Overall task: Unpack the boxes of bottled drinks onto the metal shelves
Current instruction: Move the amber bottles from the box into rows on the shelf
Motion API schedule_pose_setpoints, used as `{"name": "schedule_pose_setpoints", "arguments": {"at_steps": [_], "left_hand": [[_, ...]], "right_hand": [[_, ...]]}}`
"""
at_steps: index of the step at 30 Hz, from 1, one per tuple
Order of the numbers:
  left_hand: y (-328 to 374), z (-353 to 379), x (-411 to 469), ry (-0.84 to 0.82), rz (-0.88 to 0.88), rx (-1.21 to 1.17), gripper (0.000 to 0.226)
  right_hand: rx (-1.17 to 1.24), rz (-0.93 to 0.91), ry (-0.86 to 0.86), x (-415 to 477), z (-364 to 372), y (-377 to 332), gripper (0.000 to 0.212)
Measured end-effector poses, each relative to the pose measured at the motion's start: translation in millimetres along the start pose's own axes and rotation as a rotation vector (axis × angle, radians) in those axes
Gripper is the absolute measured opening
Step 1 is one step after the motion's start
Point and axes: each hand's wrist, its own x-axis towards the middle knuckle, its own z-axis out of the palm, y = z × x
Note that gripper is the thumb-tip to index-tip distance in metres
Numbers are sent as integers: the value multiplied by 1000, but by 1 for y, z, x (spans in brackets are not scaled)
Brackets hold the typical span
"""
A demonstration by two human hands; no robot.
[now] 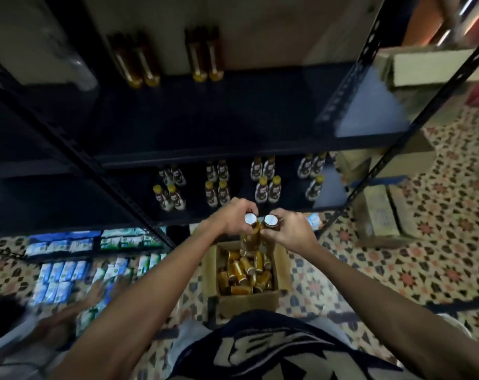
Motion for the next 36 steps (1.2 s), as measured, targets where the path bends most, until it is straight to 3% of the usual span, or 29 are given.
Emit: {"name": "schedule_pose_setpoints", "arguments": {"at_steps": [6,18,23,28,36], "left_hand": [[21,-59,-3,47,63,93,45],[68,-175,-8,216,170,185,52],[90,-220,-8,323,221,192,53],[106,-252,5,372,227,257,53],[98,-263,46,408,115,241,55]], "right_hand": [[-56,-104,127,20,-46,-26,61],[-76,-251,326,69,-144,-92,49],[-68,-294,394,99,-182,-116,58],[-79,-275,430,127,-206,-132,69],[-54,-188,410,162,-204,-136,67]]}}
